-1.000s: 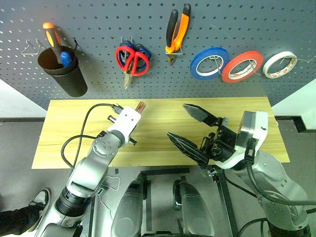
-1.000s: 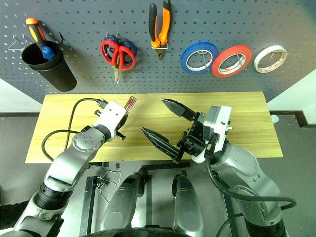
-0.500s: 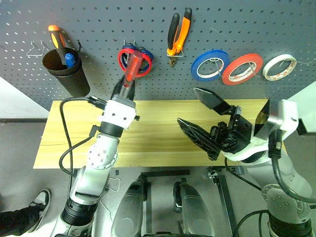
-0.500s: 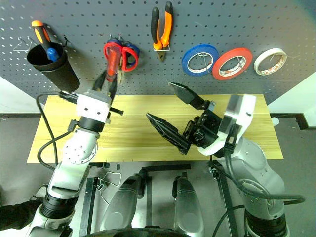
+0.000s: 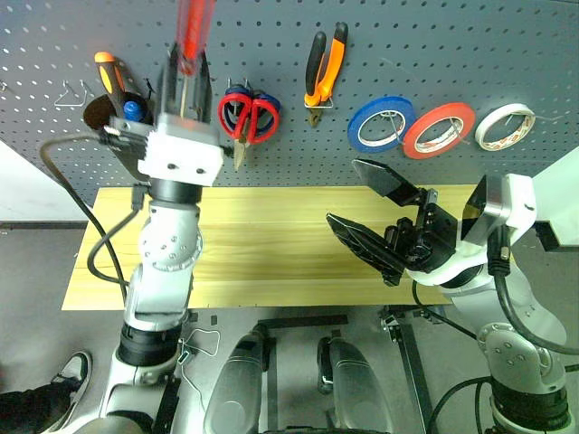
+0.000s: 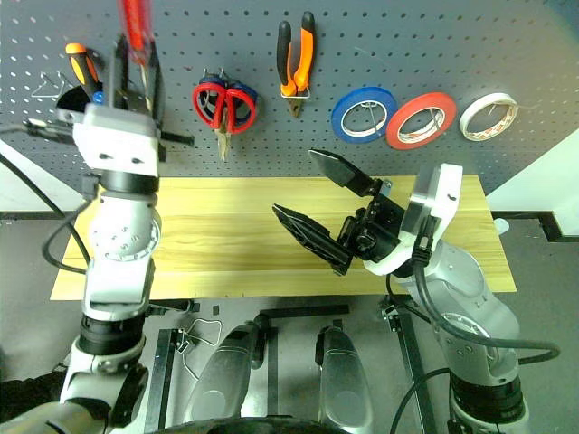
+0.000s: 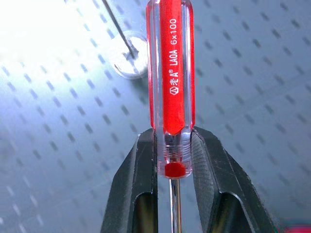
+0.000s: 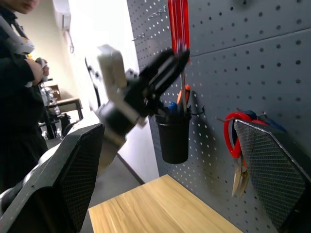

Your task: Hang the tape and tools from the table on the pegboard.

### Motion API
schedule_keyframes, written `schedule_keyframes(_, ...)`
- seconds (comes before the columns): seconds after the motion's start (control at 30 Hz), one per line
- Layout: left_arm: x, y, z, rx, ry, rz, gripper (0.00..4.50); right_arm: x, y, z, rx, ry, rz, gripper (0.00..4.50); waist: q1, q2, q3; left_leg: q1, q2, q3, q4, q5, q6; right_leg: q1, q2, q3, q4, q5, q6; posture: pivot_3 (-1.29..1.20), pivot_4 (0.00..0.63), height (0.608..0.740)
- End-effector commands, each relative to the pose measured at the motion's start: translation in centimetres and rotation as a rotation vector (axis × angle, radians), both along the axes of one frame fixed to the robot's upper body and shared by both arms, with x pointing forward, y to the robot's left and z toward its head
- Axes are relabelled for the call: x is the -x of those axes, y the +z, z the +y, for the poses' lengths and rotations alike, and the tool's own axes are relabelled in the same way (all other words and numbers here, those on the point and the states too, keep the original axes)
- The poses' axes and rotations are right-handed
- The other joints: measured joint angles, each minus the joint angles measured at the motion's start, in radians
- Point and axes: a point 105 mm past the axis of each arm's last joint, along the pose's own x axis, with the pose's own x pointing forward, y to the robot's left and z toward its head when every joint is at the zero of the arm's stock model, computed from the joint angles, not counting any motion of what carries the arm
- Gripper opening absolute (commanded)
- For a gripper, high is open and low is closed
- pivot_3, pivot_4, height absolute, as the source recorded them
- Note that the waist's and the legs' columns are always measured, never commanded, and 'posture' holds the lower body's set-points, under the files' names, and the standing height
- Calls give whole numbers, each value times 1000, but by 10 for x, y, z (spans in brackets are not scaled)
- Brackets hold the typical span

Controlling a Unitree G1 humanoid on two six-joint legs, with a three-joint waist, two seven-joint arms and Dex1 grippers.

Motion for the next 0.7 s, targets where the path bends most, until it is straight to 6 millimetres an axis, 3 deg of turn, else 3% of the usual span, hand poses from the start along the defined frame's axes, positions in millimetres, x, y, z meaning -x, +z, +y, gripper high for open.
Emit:
schedule_keyframes(0.03,7,17,10,-3,43,-97,604,5,5,1,2,22,-37,4500,1,0,-1,1,0,0,0,0,0,1,0,0,0,0,0,73,246,703)
schedule_keyframes(0.33,-13,10,41,23,185,-81,604,9,6,-1,18,32,-32,4500,-1,0,-1,2,0,1,0,0,0,1,0,1,2,0,0,46,259,703)
schedule_keyframes(0.57,-11,5,51,33,247,-87,604,9,3,-1,41,35,-9,4500,-1,0,-1,3,0,1,0,0,0,1,0,1,2,0,0,37,264,703)
schedule_keyframes(0.7,-12,-5,70,50,345,-55,604,7,0,-2,59,33,2,4500,-4,0,-1,4,0,1,0,0,0,2,0,2,2,0,0,34,264,703)
